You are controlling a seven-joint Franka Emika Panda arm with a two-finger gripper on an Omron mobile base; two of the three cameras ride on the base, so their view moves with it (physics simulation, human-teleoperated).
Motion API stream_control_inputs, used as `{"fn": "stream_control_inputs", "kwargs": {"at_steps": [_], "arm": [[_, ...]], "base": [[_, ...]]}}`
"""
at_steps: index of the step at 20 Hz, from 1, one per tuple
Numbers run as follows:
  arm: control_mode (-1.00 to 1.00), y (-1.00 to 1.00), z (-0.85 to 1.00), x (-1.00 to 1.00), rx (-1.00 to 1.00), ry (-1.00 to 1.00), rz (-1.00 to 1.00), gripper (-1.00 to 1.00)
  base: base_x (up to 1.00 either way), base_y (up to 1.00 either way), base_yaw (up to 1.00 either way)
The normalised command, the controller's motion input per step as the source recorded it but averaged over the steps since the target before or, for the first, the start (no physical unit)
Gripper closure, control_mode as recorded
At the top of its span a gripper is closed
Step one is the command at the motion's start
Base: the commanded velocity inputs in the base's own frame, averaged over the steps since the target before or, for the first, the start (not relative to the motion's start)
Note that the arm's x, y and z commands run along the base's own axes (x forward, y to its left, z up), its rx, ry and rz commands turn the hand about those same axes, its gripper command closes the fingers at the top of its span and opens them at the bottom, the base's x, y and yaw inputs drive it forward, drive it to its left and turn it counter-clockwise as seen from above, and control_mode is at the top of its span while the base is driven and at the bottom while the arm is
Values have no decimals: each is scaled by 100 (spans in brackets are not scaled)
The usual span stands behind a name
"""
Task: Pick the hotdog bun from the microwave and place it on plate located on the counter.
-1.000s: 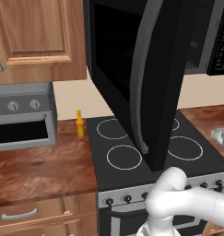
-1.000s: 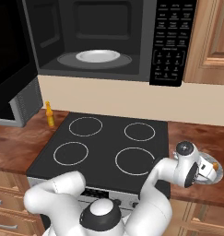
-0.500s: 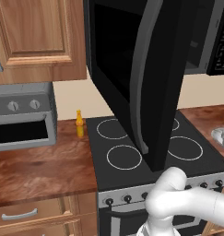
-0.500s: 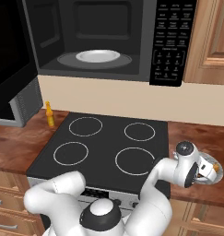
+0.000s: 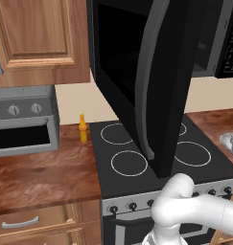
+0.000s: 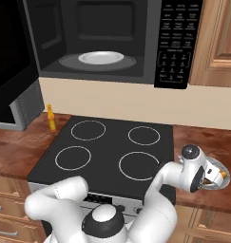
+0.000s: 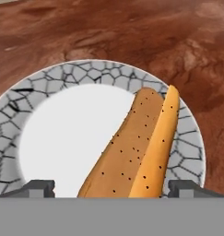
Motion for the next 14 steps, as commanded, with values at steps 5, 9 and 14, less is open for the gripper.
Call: {"fn": "stream_control_inputs", "kwargs": {"at_steps": [5, 9, 14], "arm": [[-100, 55, 75, -22, -1, 3, -5, -100], [-100, 87, 90, -38, -3, 0, -6, -100], [-100, 100, 59, -25, -9, 1, 0, -100]], "base": [[0, 0, 0], [0, 0, 0], [0, 0, 0]]}}
